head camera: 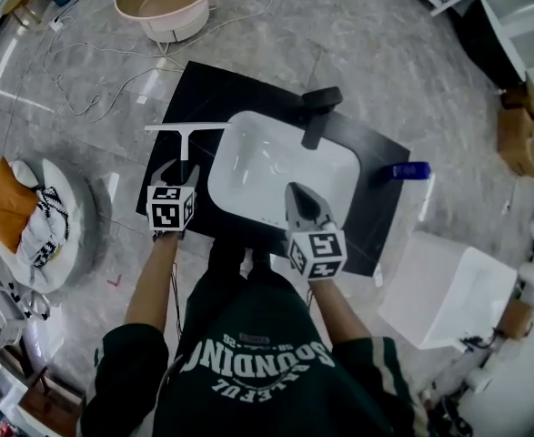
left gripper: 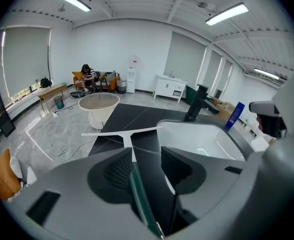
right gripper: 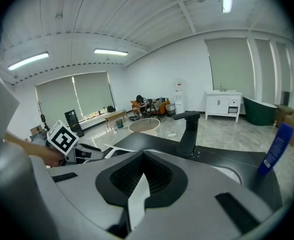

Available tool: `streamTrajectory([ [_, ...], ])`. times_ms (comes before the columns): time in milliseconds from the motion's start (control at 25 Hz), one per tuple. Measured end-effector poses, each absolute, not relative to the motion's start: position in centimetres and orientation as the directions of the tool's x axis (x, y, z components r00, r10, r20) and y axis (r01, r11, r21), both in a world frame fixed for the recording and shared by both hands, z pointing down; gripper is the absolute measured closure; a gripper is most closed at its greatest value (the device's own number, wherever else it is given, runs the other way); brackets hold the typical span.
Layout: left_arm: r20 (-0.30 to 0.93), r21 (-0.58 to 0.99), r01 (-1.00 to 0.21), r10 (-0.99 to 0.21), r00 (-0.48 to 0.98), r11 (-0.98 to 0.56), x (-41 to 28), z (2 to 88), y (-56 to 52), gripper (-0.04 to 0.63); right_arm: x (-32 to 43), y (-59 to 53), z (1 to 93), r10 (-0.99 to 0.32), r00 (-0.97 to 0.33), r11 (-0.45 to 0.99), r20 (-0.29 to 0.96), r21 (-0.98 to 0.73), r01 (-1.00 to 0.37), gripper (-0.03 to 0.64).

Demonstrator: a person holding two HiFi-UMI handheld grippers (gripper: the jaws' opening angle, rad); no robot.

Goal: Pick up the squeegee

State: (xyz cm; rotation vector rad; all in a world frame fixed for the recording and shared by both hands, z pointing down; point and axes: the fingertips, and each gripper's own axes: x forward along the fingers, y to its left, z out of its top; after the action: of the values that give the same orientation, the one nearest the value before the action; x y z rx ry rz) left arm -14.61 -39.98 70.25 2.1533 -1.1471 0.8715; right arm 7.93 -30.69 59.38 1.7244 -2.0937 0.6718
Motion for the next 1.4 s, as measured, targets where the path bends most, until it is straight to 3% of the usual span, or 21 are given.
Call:
streamTrajectory([
  [480,0.870,0.172,-0.889,-0.358,0.340,-0.425,-15.4,75.9,-42.3,0.434,10.9,-29.5,59.7,-0.825,-0.079,0.004,0.560,-0.135,-0.991,0.615],
  [1040,0.940,0.107,-0.793,-0.198,0.277,-0.600,-15.1,77.1,-42.6,0.440,15.3,-26.8,59.6,-0.833,0.022,-0.124,0.552,-0.147,-0.981,0.616],
  [1400,0.946,0.086,-0.798,-0.202,0.253,-0.597,-15.4,76.9,-42.6,0.492,16.4,-25.7,59.0,-0.838,0.036,-0.138,0.544,-0.148,-0.979,0.617],
])
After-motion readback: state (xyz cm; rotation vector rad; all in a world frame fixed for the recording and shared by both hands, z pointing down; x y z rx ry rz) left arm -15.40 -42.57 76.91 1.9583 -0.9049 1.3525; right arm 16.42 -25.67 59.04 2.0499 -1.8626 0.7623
